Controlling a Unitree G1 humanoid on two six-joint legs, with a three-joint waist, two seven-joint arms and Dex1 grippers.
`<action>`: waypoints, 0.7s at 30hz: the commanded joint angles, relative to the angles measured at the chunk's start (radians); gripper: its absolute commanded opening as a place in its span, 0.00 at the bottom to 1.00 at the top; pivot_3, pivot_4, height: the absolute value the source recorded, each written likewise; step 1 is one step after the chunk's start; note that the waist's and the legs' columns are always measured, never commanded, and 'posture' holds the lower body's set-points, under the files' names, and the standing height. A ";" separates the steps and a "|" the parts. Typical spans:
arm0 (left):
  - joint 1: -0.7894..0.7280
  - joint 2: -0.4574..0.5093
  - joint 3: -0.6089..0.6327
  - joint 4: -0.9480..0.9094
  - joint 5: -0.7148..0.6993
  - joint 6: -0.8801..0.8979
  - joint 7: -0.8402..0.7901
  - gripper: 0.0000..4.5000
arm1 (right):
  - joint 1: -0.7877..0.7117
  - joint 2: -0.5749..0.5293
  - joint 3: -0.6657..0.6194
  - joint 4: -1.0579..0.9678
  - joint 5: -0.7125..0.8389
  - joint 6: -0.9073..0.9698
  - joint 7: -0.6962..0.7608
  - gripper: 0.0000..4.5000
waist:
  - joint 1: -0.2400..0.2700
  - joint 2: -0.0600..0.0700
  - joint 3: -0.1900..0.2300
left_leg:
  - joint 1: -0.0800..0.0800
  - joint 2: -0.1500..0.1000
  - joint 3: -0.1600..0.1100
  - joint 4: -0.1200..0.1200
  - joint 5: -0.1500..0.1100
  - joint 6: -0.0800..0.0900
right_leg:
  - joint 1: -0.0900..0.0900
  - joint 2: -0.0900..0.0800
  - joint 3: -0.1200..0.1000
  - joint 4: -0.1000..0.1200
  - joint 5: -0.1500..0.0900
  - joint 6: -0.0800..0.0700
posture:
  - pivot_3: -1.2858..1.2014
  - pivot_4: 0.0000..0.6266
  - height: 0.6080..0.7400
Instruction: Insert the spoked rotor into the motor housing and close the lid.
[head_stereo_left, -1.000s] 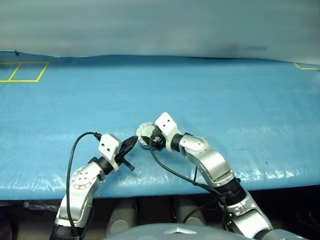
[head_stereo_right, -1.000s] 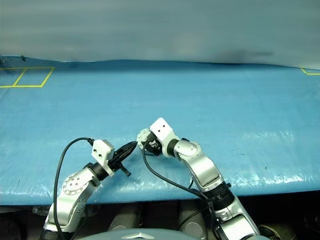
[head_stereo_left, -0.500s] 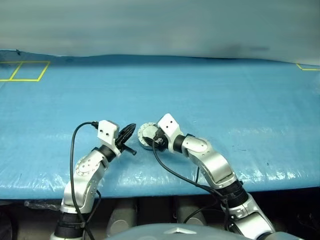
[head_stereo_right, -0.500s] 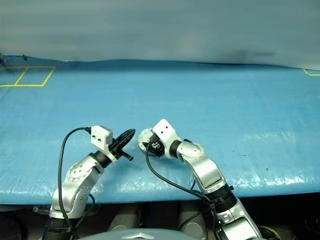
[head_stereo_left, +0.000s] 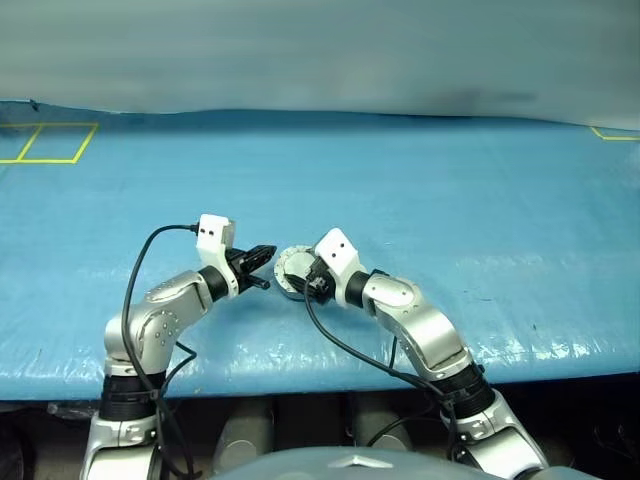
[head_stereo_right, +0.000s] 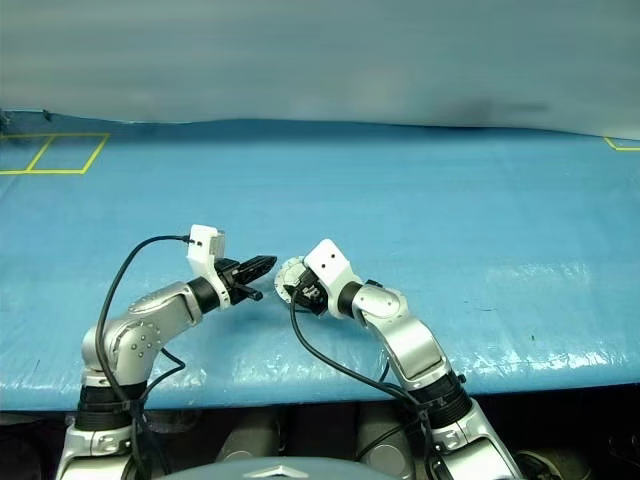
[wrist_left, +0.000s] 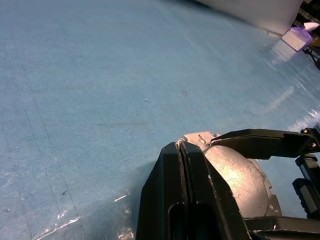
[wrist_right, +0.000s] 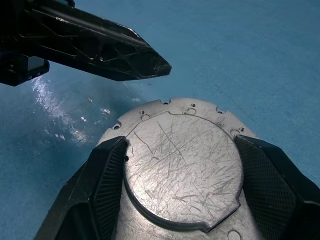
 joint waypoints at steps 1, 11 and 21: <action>-0.022 0.011 -0.022 -0.002 -0.008 0.013 -0.024 0.00 | 0.023 0.002 0.010 0.013 -0.001 0.018 -0.003 0.69 | 0.000 0.000 0.000 | 0.000 0.000 0.000 0.000 0.000 0.000 | 0.000 0.000 0.000 0.000 0.000 0.000 | 0.52 0.24 1.00; -0.037 0.044 -0.085 0.017 0.027 0.037 -0.042 0.00 | 0.031 0.008 0.010 0.010 0.003 0.021 -0.011 0.69 | 0.001 0.000 0.000 | 0.000 0.000 0.000 0.000 0.000 0.000 | 0.000 0.000 0.000 0.000 0.000 0.000 | 0.52 0.24 1.00; -0.025 0.043 -0.108 0.023 0.043 0.051 -0.036 0.00 | 0.068 -0.032 -0.026 -0.043 0.036 0.059 0.019 0.86 | 0.006 0.000 -0.003 | 0.001 -0.001 0.000 -0.001 0.000 0.000 | 0.001 -0.001 0.000 -0.001 0.000 0.000 | 0.52 0.24 1.00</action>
